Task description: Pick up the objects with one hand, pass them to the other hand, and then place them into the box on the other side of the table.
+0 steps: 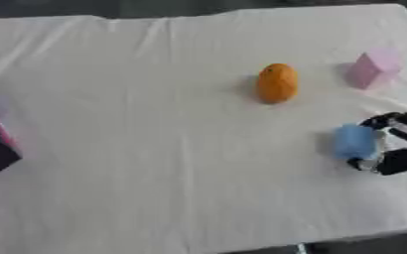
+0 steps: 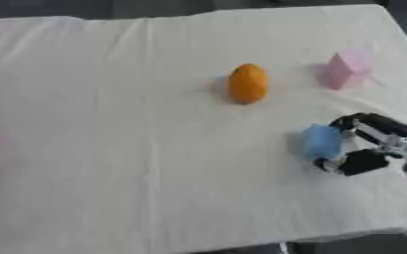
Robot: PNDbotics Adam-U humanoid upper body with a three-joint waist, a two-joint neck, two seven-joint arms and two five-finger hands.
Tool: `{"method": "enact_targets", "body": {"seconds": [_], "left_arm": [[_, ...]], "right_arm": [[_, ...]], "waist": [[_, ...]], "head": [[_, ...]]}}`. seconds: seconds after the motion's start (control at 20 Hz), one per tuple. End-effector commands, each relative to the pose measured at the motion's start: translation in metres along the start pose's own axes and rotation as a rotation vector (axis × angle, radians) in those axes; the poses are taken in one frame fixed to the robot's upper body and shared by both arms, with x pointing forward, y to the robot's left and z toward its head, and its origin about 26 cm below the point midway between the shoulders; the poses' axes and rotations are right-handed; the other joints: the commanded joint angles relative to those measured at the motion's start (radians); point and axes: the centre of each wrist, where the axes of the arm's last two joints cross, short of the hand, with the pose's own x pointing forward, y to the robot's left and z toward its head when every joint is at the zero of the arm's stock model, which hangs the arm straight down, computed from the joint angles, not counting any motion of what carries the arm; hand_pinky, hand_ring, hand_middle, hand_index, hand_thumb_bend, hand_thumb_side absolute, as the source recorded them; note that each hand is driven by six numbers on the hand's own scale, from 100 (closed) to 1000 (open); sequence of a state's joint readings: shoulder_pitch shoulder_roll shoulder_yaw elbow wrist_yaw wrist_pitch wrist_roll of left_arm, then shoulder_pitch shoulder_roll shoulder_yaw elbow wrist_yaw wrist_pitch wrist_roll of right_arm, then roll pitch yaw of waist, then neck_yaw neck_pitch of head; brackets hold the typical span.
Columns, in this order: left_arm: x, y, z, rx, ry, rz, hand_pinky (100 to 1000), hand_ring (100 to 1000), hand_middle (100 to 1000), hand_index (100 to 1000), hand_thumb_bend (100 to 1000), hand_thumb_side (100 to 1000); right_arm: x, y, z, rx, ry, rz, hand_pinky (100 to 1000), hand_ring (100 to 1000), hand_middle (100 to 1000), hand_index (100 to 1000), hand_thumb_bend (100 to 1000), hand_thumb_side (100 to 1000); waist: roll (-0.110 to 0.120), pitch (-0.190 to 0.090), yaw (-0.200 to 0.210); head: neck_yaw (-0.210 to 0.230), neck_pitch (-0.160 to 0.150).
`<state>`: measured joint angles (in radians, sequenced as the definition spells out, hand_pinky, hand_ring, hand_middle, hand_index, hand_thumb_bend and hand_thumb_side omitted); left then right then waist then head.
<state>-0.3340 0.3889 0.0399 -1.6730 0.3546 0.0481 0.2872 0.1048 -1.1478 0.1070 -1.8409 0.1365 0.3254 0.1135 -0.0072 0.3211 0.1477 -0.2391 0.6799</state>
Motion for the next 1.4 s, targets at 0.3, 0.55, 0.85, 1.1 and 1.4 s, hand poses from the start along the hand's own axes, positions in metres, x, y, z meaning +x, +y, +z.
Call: {"method": "enact_targets", "body": {"seconds": [0.3, 0.55, 0.85, 1.1, 1.4], "left_arm": [[0.008, 0.0, -0.004, -0.01, -0.028, -0.014, 1000, 761, 857, 852, 231, 861], [0.008, 0.0, -0.004, -0.014, -0.025, -0.014, 1000, 761, 858, 852, 230, 863], [0.008, -0.001, -0.004, -0.017, -0.025, -0.017, 1000, 761, 858, 851, 227, 864], [0.011, -0.001, -0.005, -0.023, -0.039, -0.016, 1000, 761, 858, 848, 223, 859], [0.037, -0.007, -0.016, -0.074, -0.127, -0.02, 1000, 763, 857, 846, 202, 815]], "right_arm": [[0.002, -0.006, 0.0, -0.02, 0.0, 0.007, 886, 886, 687, 778, 443, 357], [0.004, -0.007, 0.0, -0.073, -0.001, -0.035, 864, 840, 596, 687, 326, 272], [0.012, -0.01, 0.003, -0.159, -0.034, -0.112, 839, 805, 533, 615, 152, 185], [0.034, -0.022, 0.015, -0.292, -0.159, -0.181, 820, 779, 501, 578, 100, 100], [0.051, -0.04, 0.012, -0.372, -0.337, -0.179, 818, 767, 502, 579, 100, 100]], "waist": [[-0.001, -0.015, 0.002], [-0.001, -0.016, 0.003], [-0.002, -0.018, -0.001], [0.001, -0.02, -0.009], [0.008, -0.034, -0.012]], "head": [[0.004, -0.008], [0.006, -0.01], [0.005, -0.007], [0.002, -0.011], [0.003, -0.02]]}}
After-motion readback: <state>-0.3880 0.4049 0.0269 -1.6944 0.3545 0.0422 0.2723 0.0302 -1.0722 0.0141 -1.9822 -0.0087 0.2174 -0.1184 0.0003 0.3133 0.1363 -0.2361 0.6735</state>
